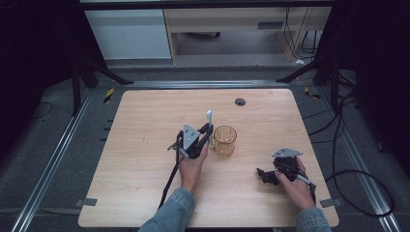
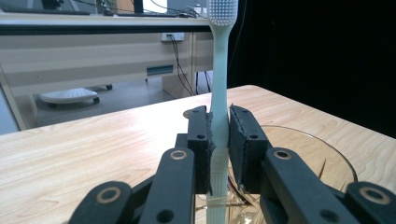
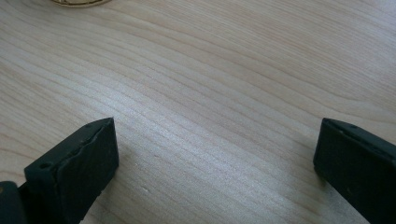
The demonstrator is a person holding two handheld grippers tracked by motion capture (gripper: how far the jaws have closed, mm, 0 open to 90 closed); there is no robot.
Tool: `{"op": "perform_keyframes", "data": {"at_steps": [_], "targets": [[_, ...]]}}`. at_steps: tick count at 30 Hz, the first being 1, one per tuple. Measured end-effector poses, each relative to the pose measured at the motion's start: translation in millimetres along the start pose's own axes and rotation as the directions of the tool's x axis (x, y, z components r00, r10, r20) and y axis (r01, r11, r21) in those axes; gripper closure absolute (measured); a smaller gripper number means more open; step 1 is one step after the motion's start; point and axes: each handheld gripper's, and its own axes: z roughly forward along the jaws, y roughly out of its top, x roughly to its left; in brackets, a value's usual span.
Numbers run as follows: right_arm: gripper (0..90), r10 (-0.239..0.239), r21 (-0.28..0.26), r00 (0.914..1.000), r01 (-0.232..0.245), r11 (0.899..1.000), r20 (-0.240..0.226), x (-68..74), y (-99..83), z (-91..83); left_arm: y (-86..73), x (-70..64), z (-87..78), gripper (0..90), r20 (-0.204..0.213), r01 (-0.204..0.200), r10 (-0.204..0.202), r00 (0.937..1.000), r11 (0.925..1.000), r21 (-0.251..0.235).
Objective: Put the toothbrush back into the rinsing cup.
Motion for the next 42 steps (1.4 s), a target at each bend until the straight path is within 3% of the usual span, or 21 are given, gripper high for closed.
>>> {"op": "perform_keyframes", "data": {"at_steps": [42], "targets": [[0.4, 0.000, 0.000, 1.0000, 0.000, 1.000, 0.000, 0.0, 0.0, 0.0, -13.2, 7.5, -3.4, 75.0, -0.013, 0.004, -0.003, 0.9999, 0.9982, 0.060]]}}
